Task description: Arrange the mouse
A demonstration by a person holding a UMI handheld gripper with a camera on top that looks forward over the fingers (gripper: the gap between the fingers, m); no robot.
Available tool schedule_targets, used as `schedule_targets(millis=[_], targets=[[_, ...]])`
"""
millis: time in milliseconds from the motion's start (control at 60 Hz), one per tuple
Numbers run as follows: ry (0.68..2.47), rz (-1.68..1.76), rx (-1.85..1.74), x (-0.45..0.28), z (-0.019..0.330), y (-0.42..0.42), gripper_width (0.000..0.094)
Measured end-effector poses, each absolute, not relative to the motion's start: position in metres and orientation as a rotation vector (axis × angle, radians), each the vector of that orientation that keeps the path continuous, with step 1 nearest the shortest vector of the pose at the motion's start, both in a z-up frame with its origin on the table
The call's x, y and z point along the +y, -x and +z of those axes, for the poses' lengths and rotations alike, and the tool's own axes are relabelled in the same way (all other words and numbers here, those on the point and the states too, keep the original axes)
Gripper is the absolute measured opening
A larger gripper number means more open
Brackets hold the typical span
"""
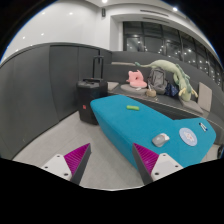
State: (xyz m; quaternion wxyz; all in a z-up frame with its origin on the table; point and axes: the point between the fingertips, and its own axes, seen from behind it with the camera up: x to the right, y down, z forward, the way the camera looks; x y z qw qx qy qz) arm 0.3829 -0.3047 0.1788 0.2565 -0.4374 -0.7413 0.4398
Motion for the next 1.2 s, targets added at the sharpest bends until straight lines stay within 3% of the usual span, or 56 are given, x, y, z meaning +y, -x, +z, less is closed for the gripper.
schedule_targets(millis=[467,1000,1200], targets=[[1.575,0.997,-1.639,-0.148,0.127,-0.307,0.0866],[1.591,1.003,-1.61,-0.118,0.03,-0.19,0.0866],[1.568,0.994,-1.636,-0.126,0.01,-0.138,0.0866]])
